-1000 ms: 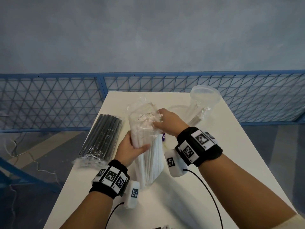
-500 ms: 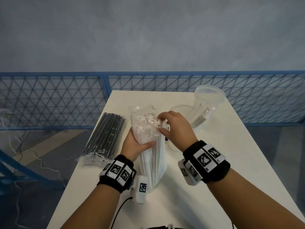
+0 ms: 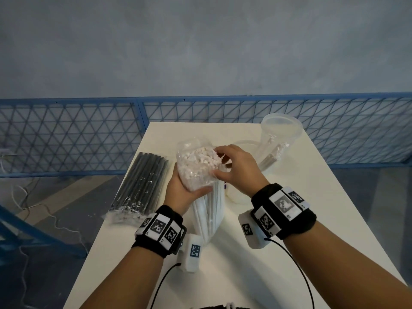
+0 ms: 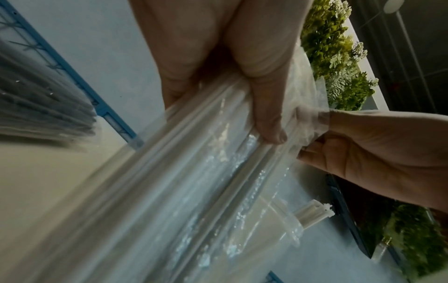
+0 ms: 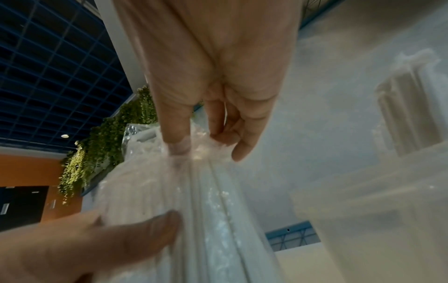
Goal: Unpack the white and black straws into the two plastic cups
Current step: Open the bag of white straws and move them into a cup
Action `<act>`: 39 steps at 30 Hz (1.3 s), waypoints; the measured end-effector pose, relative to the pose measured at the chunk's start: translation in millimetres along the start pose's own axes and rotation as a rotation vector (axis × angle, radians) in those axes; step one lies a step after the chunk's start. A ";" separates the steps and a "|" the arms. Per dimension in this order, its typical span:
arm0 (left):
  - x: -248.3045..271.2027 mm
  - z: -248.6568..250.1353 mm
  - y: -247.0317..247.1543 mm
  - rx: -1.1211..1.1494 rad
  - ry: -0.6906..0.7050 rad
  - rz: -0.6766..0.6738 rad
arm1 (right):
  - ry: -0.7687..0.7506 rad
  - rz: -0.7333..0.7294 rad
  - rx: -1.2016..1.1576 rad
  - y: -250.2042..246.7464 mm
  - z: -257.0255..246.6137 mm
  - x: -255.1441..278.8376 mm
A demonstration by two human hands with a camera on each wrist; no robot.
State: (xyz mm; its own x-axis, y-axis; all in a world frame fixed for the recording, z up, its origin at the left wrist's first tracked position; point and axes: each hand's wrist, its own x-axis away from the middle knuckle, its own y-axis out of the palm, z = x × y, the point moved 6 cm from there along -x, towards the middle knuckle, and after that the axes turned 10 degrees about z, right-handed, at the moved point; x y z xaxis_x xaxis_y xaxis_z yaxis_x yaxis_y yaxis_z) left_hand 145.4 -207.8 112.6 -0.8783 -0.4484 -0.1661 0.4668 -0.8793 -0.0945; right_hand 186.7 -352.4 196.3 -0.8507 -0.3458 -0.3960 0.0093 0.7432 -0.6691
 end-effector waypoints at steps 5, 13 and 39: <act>-4.8 -8.1 6.5 -0.135 -0.006 -0.030 | 0.050 -0.052 0.160 12.6 13.3 1.7; -10.3 -13.1 12.9 -0.183 -0.003 -0.086 | 0.090 -0.166 0.054 24.9 16.5 3.9; -14.7 -21.4 11.0 -0.150 -0.154 -0.057 | 0.162 0.163 -0.826 -11.3 -1.1 -22.0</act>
State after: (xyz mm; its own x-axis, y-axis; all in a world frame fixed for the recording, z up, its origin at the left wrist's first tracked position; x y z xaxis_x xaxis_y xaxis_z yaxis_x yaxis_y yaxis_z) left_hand 165.7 -207.4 93.0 -0.9039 -0.4277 -0.0059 0.4159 -0.8754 -0.2463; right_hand 204.7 -352.6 213.3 -0.9371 -0.1593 -0.3106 -0.1948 0.9770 0.0864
